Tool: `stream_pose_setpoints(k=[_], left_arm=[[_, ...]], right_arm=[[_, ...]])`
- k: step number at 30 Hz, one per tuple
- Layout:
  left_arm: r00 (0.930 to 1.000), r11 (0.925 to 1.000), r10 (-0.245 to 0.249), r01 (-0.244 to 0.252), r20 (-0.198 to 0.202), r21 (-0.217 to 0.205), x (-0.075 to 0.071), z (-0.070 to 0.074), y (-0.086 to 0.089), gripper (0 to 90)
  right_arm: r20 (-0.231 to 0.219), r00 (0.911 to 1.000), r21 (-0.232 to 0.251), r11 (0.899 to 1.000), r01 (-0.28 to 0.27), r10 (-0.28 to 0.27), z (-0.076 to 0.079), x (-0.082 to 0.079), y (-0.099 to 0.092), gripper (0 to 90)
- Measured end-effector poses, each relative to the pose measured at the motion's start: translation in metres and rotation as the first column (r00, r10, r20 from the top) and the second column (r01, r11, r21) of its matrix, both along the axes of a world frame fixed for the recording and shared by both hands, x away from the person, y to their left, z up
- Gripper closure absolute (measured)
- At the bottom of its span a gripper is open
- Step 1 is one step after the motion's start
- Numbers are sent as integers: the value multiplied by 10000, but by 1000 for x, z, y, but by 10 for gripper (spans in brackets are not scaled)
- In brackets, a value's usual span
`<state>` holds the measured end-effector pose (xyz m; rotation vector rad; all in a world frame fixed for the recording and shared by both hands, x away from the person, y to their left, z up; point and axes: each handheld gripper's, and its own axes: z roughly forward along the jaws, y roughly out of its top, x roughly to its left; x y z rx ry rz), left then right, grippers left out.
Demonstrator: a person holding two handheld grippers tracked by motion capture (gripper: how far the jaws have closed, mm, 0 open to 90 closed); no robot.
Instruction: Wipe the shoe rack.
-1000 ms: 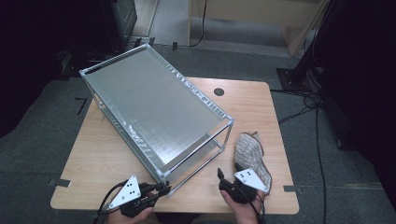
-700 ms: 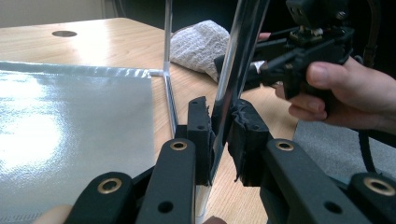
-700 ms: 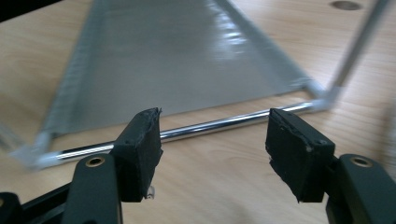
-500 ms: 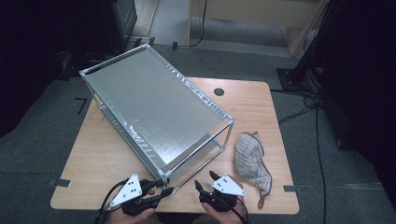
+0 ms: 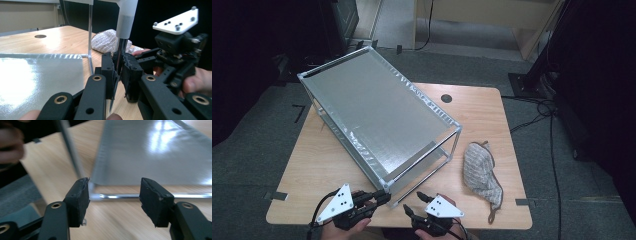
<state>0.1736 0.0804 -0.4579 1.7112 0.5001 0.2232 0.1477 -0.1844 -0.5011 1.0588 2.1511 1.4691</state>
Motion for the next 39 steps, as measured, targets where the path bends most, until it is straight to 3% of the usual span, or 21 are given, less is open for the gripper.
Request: stream_pose_setpoints(k=[6,12,16,22,25,28,31,35,39], left_arm=[[9998,9996,-201,201,-22,198,-6,2,-18,805],[9992,9987,-406,406,-4,302,-7,3,-34,802],[9983,9981,-574,575,-50,233,-3,3,-34,794],[9967,9968,-805,805,108,-4,2,4,-23,715],[9982,9989,-471,474,367,-62,5,6,-10,701],[9993,9997,207,-202,297,-161,14,6,4,683],[9956,9956,917,-912,214,-210,23,4,18,663],[9845,9845,1749,-1748,114,-110,38,-2,37,655],[9671,9671,2543,-2544,-64,-25,52,-9,53,639]], right_arm=[[115,9994,193,9993,-325,323,-2,-2,15,447],[244,9997,280,9996,-101,95,-3,-4,16,621],[339,9988,315,9988,-375,364,-3,-6,14,789],[624,9980,-10,9999,-129,130,-3,-7,11,813],[570,9984,-8,10000,-41,41,-3,-5,5,813],[616,9981,-16,10000,-24,25,-3,-4,-2,813],[565,9984,-37,10000,38,-36,-3,-2,-10,813],[404,9989,-43,9997,240,-238,-1,-1,-21,811],[377,9986,-65,9993,361,-358,-1,0,-31,811]])
